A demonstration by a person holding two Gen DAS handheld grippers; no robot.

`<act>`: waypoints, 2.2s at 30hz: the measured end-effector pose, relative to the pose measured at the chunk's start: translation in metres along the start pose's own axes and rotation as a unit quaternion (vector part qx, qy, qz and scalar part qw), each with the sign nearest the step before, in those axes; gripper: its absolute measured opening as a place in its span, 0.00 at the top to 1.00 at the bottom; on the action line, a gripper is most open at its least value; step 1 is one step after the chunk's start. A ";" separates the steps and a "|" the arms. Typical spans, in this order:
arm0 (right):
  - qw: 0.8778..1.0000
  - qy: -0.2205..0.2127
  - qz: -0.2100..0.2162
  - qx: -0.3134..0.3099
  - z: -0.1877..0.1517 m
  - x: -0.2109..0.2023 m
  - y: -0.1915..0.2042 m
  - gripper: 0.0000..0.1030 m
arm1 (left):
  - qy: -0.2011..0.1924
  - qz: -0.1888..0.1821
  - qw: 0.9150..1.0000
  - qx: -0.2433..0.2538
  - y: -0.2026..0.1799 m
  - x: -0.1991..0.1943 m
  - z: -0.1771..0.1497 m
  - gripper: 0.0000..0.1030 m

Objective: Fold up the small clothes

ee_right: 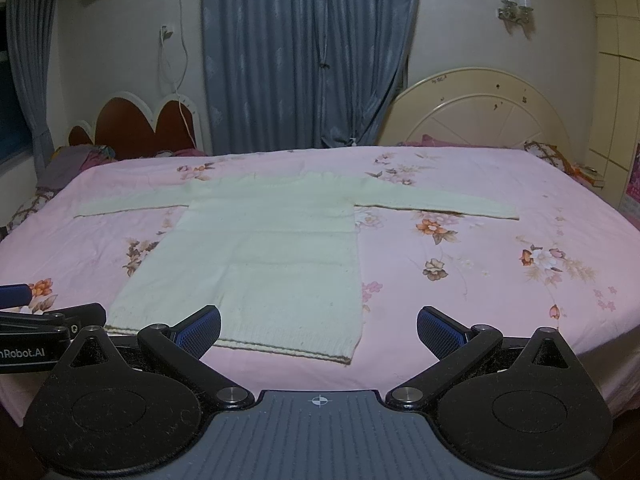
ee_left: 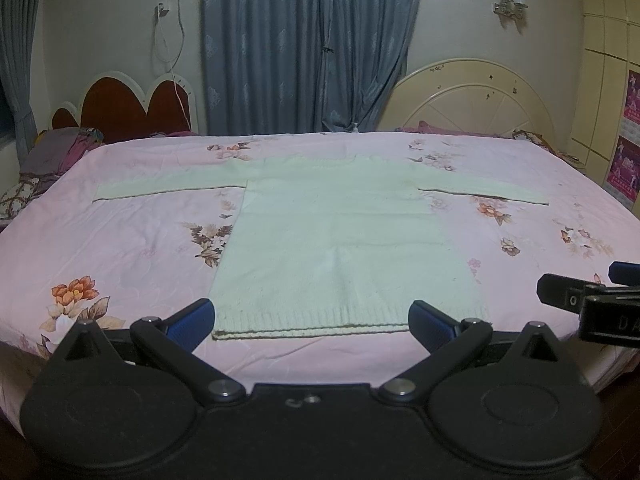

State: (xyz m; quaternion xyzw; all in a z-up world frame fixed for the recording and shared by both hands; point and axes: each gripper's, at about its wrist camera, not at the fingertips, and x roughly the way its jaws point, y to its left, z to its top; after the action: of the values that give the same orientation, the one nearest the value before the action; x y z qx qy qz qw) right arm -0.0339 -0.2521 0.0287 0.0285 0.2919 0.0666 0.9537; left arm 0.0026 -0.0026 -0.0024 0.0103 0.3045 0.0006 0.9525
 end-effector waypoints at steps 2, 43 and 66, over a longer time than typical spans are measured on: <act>1.000 0.000 0.000 -0.001 -0.001 0.001 0.001 0.00 | 0.000 0.001 1.000 0.000 0.001 0.000 0.000 0.00; 0.995 0.000 -0.087 0.039 0.092 0.148 -0.007 0.00 | 0.012 -0.106 0.994 0.000 0.049 0.155 0.111 0.00; 0.971 0.028 -0.176 0.161 0.139 0.299 -0.233 0.00 | 0.055 -0.077 0.995 0.011 -0.046 0.325 0.164 0.00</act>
State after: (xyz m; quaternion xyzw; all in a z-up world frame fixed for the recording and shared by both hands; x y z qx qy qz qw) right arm 0.3157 -0.4421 -0.0432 0.1276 0.3253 -0.1494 0.9250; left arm 0.3626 -0.0489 -0.0584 -0.0029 0.3565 -0.0754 0.9312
